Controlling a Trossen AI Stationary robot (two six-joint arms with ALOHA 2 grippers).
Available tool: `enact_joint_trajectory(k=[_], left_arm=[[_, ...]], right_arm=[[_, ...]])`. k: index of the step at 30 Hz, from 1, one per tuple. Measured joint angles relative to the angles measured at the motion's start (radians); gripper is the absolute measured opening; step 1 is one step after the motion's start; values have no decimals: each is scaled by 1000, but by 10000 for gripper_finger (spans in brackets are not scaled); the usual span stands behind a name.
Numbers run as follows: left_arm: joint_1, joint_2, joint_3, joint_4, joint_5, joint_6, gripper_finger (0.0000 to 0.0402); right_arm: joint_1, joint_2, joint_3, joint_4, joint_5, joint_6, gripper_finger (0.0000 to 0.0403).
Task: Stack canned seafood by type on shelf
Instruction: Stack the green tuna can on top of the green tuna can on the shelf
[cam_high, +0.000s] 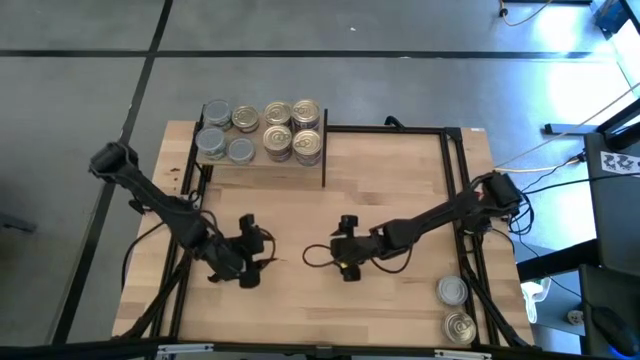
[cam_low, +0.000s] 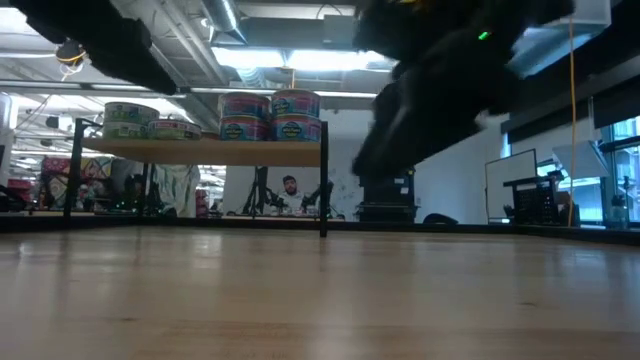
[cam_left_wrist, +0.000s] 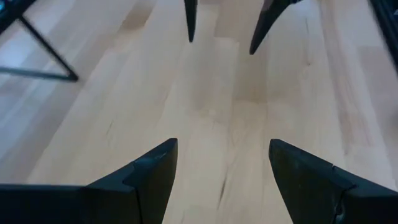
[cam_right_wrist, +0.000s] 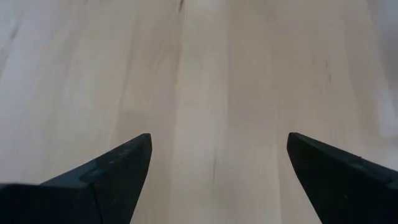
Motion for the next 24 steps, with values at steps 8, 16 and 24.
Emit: enact_joint_trajectory(k=[8,16,24], left_arm=[[12,91,-2,155,-10,126,250],[61,107,-2,166,-11,174,250],[68,108,-2,157,-10,162,250]], right_arm=[[63,-103,12,-324,-63,126,372],[73,-192,12,-669,-359,401,339],[236,-276,11,-953,-414,703,257]])
